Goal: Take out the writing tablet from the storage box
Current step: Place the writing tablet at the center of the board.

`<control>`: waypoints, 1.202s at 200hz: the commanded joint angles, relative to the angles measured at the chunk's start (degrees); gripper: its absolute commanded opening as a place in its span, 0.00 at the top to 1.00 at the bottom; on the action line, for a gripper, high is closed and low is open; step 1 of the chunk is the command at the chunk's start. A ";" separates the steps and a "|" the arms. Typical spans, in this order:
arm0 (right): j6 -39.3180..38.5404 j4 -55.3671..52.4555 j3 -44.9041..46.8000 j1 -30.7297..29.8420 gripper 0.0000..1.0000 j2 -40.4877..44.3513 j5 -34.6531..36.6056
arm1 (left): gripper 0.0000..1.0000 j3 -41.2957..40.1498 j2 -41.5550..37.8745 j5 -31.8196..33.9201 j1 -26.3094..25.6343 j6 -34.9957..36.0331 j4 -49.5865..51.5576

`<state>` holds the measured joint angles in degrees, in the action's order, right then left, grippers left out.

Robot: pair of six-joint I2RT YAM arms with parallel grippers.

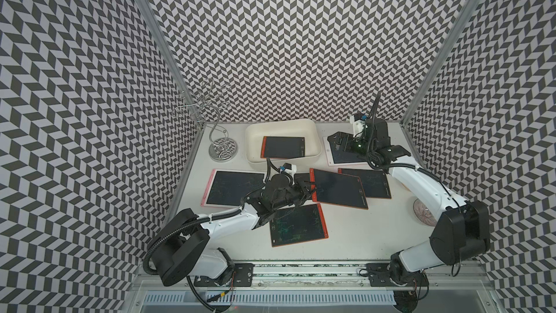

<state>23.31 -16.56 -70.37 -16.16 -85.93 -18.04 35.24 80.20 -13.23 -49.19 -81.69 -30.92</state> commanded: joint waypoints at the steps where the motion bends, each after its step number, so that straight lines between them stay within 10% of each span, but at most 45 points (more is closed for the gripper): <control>1: -0.91 3.10 1.60 0.55 0.00 3.54 -0.22 | 1.00 0.08 2.46 4.67 -2.91 -1.79 -9.95; 240: -2.68 5.61 12.36 2.89 0.00 9.92 0.33 | 0.97 9.10 33.42 10.64 -16.00 -6.84 -26.59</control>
<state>21.41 -14.44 -58.41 -13.82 -76.84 -17.23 42.46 113.49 -3.46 -64.86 -88.03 -55.35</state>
